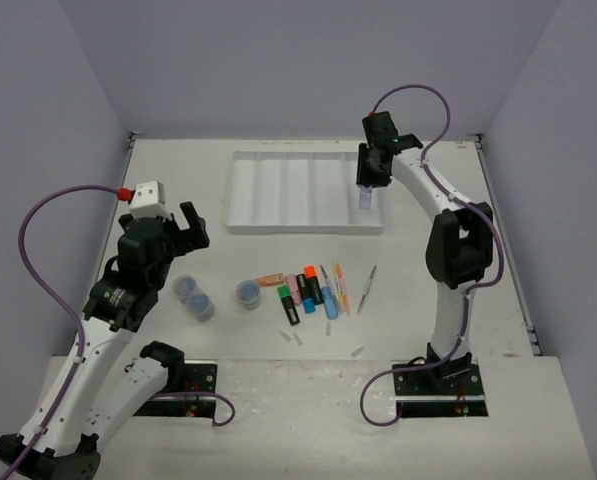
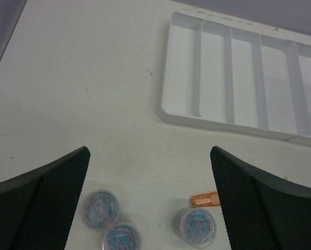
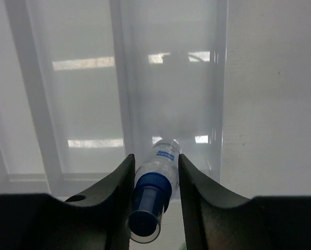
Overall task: Sort the stationery into containers
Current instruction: Place the stationery in the storage box.
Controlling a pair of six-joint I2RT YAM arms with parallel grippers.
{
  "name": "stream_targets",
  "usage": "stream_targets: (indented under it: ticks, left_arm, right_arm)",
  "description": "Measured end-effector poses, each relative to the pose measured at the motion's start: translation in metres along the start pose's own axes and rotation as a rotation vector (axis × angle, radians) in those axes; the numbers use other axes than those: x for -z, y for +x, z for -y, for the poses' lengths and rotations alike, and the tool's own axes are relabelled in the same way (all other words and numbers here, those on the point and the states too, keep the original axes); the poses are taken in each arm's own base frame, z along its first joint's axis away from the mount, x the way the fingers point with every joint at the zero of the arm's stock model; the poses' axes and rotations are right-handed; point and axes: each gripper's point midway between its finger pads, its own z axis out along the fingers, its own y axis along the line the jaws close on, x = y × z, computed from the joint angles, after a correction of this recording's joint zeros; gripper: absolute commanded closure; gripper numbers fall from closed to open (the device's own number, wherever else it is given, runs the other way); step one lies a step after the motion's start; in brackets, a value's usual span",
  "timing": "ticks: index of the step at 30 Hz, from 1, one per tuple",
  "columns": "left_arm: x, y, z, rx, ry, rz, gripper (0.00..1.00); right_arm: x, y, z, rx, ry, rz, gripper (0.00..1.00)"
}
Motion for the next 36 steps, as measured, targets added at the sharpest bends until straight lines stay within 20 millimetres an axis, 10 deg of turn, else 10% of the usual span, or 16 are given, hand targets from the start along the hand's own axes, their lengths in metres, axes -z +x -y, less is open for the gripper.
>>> stream_targets:
  ticks: [5,15,21,25,31,36]
  left_arm:
    - [0.0,0.0,0.0,0.0,0.001,-0.001,0.0]
    - [0.001,-0.001,0.0,0.002,0.002,0.006,0.0]
    - [0.002,-0.003,-0.001,0.004,0.0,0.012,0.0]
    - [0.002,-0.003,-0.002,0.004,-0.006,0.013,0.0]
    - [0.0,0.0,-0.002,0.0,-0.011,0.003,0.0]
    - [-0.004,0.003,-0.002,-0.007,-0.017,-0.013,0.0]
  right_arm:
    - [-0.028,0.016,0.001,0.03,0.02,-0.111,0.92]
    - [-0.045,-0.006,0.003,0.038,0.037,-0.099,0.06]
    - [-0.013,-0.051,0.003,0.027,0.039,0.01,0.01]
    - [0.046,-0.071,0.005,0.007,0.006,0.131,0.01]
    - [0.156,-0.043,0.028,-0.043,-0.059,0.322,0.02]
    - [0.136,-0.002,0.03,-0.073,-0.094,0.316,0.18]
